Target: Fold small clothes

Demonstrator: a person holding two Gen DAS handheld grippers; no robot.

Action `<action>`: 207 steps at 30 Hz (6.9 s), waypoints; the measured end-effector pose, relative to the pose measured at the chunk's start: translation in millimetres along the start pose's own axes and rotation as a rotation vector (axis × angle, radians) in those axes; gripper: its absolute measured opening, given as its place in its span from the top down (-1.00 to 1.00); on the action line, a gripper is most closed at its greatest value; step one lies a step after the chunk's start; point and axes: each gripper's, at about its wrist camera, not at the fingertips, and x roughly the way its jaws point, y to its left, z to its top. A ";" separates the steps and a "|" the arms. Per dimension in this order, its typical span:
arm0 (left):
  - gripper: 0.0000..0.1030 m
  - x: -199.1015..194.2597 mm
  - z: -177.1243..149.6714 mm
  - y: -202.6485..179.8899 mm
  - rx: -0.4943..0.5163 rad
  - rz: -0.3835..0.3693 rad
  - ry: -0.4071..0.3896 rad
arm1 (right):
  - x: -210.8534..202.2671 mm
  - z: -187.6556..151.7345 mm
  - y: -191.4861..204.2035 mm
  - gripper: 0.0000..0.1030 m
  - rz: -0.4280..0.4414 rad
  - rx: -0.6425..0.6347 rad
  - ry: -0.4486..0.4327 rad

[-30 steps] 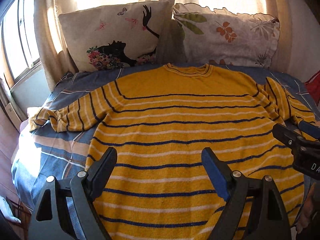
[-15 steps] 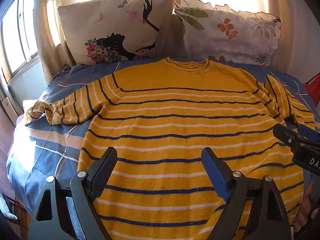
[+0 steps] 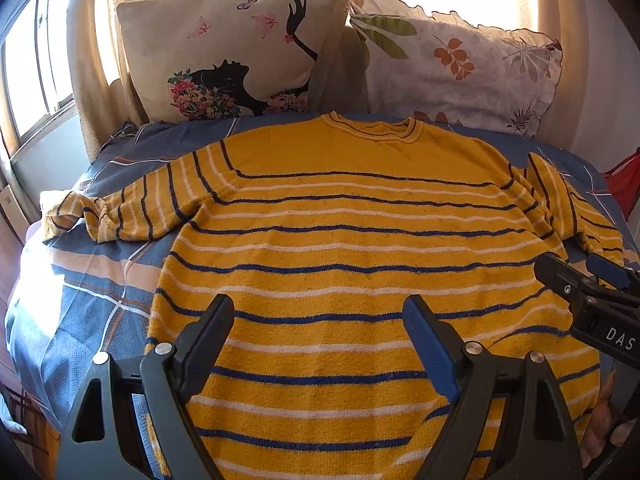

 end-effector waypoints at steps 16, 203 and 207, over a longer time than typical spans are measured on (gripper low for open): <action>-0.66 -5.4 -0.6 10.9 -0.042 -0.051 -0.021 | -35.2 8.3 -72.0 -0.99 -0.163 0.015 -0.082; 0.64 -15.7 209.4 23.6 -0.006 -0.753 -0.084 | 5.1 38.3 -72.3 -0.23 0.303 0.112 -0.047; 0.17 -12.4 214.0 -9.9 0.033 -0.717 -0.107 | 2.0 33.4 -86.2 -0.31 0.307 0.142 -0.039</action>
